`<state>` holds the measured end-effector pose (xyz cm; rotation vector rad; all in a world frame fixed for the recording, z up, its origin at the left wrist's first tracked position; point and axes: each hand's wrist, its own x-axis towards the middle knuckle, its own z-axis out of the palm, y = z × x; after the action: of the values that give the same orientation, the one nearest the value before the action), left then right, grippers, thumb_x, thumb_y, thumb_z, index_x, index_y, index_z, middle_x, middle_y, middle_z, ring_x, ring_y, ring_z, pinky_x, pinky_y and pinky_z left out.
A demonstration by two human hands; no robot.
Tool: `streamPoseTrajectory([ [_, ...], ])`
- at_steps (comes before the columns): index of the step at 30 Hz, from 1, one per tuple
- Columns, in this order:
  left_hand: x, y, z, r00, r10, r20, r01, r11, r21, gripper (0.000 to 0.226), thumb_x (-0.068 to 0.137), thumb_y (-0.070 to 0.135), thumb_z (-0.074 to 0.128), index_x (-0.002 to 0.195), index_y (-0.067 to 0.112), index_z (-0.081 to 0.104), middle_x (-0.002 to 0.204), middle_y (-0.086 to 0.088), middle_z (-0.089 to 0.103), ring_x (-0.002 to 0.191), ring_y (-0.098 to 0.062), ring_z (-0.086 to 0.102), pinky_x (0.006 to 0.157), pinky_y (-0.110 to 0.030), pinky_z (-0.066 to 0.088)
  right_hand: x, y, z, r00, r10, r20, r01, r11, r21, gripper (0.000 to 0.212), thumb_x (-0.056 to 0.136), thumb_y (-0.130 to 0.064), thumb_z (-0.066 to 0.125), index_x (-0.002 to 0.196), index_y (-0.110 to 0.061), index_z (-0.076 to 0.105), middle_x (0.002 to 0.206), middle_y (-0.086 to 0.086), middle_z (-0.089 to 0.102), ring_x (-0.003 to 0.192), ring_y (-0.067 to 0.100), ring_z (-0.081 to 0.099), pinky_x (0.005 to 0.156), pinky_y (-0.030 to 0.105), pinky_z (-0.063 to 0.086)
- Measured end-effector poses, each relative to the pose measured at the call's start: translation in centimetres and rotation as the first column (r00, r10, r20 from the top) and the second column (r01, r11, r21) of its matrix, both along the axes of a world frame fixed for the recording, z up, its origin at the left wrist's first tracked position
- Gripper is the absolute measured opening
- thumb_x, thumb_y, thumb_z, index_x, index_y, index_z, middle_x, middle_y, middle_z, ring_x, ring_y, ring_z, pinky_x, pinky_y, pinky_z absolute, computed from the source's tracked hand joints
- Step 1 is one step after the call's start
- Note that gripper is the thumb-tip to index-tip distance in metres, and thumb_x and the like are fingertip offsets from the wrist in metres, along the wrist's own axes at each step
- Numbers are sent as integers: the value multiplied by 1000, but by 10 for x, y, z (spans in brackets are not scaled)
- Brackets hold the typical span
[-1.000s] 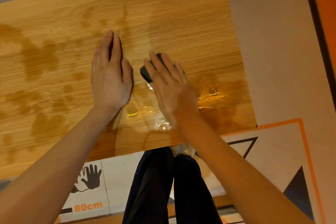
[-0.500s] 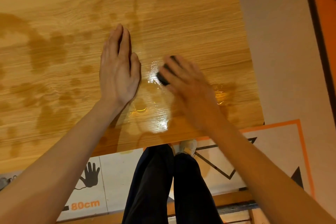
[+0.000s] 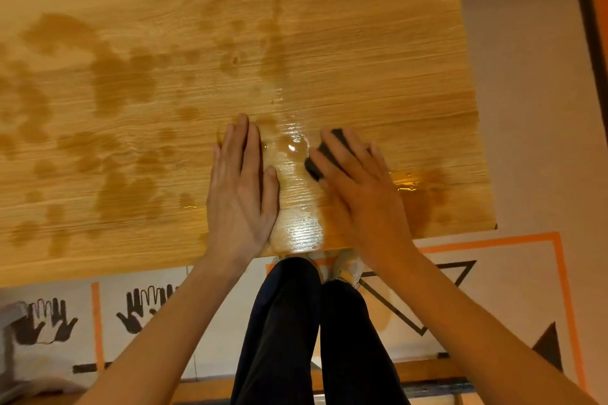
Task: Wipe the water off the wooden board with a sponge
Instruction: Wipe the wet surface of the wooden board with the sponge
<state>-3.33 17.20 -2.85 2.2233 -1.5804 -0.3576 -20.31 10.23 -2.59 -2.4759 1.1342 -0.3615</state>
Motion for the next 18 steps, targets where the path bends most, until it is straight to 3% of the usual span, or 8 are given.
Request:
streamPoseTrajectory([
  [4,0,-6,-4,998,15,56,-13,1000,-26,56,108,24,32,158,-1,26,168,-14,20,157,-28,15,129,-41,9,-6,-17,3,987,158,25,-158,987,32,46,93,-14,53,139,-16,50,151,6,41,144,29,29,119,48,16],
  [8,-2,-3,-5,997,9,78,-6,999,-35,56,108,24,31,157,-2,26,168,-16,20,157,-29,15,129,-39,7,49,-77,6,993,-89,76,84,994,75,39,100,-15,48,138,-12,51,151,8,41,145,30,28,119,44,12],
  [10,-2,-3,-5,997,9,77,-6,999,-34,56,108,25,30,158,-2,26,168,-15,20,157,-29,14,129,-38,7,53,-64,4,990,-125,63,122,991,56,38,100,-14,48,137,-10,52,152,9,40,145,31,28,120,46,13],
  [15,-1,-4,-5,997,13,75,-10,999,-42,56,108,23,33,158,-1,25,168,-15,20,157,-27,16,129,-42,11,2,20,2,998,53,43,-52,998,-29,42,94,-15,57,136,-11,53,149,9,44,142,29,34,117,52,27],
  [18,0,-5,-6,996,11,84,-7,999,-40,57,108,25,32,158,-1,25,168,-14,19,157,-26,14,129,-43,12,2,-7,1,988,154,9,-154,987,-54,49,89,-10,68,136,-13,54,149,6,45,141,30,36,116,53,22],
])
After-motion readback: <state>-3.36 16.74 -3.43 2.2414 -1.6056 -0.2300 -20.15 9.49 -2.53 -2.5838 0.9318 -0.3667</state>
